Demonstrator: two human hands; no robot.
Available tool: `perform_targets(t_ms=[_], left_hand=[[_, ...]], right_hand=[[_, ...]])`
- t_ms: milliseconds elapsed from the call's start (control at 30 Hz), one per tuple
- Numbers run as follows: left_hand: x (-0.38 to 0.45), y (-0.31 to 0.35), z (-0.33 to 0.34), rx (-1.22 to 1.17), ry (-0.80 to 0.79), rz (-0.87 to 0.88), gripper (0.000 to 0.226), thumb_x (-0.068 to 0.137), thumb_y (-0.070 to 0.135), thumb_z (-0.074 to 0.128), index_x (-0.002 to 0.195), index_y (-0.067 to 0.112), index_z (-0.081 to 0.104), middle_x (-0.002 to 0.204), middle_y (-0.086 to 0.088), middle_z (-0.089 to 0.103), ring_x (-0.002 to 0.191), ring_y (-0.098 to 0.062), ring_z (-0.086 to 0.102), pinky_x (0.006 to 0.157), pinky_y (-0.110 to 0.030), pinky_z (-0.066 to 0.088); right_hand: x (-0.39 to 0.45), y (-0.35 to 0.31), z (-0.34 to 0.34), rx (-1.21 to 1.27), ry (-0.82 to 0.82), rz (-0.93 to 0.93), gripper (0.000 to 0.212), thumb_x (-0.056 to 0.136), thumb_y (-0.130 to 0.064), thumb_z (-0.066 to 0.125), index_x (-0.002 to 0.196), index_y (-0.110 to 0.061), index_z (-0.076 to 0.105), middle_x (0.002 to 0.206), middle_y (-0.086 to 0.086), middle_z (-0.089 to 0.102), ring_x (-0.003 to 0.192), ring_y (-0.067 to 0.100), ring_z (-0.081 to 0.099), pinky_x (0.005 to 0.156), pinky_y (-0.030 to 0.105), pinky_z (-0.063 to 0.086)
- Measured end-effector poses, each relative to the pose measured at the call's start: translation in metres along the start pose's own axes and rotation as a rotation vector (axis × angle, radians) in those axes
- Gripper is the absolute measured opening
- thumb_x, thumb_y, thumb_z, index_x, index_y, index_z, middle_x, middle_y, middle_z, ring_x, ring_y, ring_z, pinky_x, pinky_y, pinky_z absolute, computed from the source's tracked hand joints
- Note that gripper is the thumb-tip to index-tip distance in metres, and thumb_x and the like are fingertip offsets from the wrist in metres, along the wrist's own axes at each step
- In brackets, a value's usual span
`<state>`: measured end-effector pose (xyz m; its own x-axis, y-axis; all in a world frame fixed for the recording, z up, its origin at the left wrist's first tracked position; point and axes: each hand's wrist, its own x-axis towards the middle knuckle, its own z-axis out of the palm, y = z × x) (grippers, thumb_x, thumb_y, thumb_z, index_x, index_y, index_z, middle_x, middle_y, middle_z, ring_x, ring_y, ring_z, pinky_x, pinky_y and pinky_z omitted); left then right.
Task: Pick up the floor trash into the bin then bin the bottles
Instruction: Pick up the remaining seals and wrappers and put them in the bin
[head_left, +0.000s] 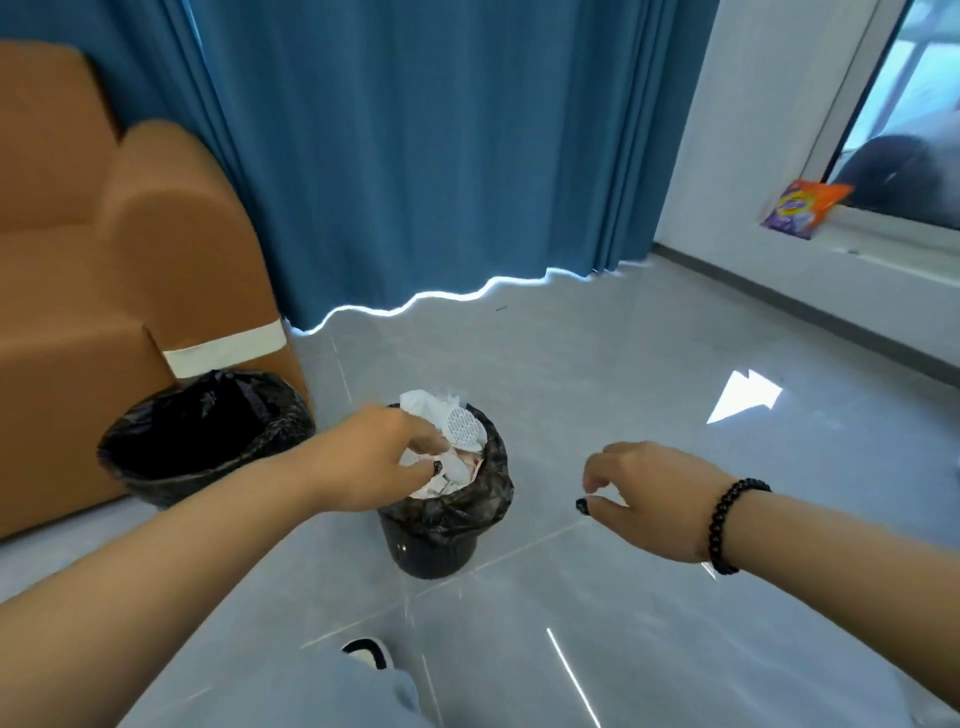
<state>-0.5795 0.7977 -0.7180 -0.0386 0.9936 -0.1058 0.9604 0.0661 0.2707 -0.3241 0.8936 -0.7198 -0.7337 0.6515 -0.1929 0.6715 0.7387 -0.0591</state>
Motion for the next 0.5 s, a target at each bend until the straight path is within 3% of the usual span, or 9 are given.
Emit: perform_targets(t_ms=[67, 200, 367, 500], left_hand=[[-0.01, 0.021, -0.02, -0.009, 0.005, 0.031, 0.034, 0.092, 0.025, 0.057, 0.125, 0.024, 0.063, 0.122, 0.012, 0.065, 0.102, 0.001, 0.057, 0.076, 0.004, 0.033], [-0.029, 0.075, -0.047, -0.071, 0.032, 0.072, 0.042, 0.09, 0.026, 0.057, 0.132, 0.025, 0.053, 0.113, 0.014, 0.068, 0.106, -0.003, 0.06, 0.097, -0.022, 0.045], [-0.02, 0.133, -0.044, -0.111, 0.022, 0.082, 0.07, 0.088, 0.032, 0.059, 0.147, 0.018, 0.024, 0.102, 0.009, 0.071, 0.101, -0.012, 0.06, 0.093, -0.033, 0.048], [0.005, 0.172, -0.028, -0.101, 0.05, 0.048, 0.064, 0.086, 0.033, 0.057, 0.14, 0.014, 0.027, 0.106, -0.001, 0.065, 0.101, -0.023, 0.058, 0.088, -0.041, 0.051]], right_hand=[[-0.02, 0.004, -0.013, 0.029, 0.025, 0.057, 0.031, 0.095, -0.046, 0.041, 0.115, -0.026, 0.053, 0.116, -0.007, 0.054, 0.101, 0.015, 0.056, 0.087, 0.032, 0.049], [-0.058, 0.008, -0.034, 0.134, 0.118, 0.131, 0.025, 0.093, -0.043, 0.048, 0.106, -0.025, 0.059, 0.11, -0.007, 0.06, 0.094, 0.013, 0.059, 0.084, 0.03, 0.051], [-0.093, 0.014, -0.044, 0.227, 0.174, 0.187, 0.02, 0.091, -0.04, 0.052, 0.097, -0.024, 0.063, 0.103, -0.007, 0.066, 0.089, 0.013, 0.062, 0.082, 0.03, 0.052], [-0.107, 0.042, -0.046, 0.278, 0.199, 0.326, 0.019, 0.09, -0.036, 0.056, 0.094, -0.02, 0.064, 0.099, -0.004, 0.066, 0.091, 0.015, 0.062, 0.084, 0.03, 0.053]])
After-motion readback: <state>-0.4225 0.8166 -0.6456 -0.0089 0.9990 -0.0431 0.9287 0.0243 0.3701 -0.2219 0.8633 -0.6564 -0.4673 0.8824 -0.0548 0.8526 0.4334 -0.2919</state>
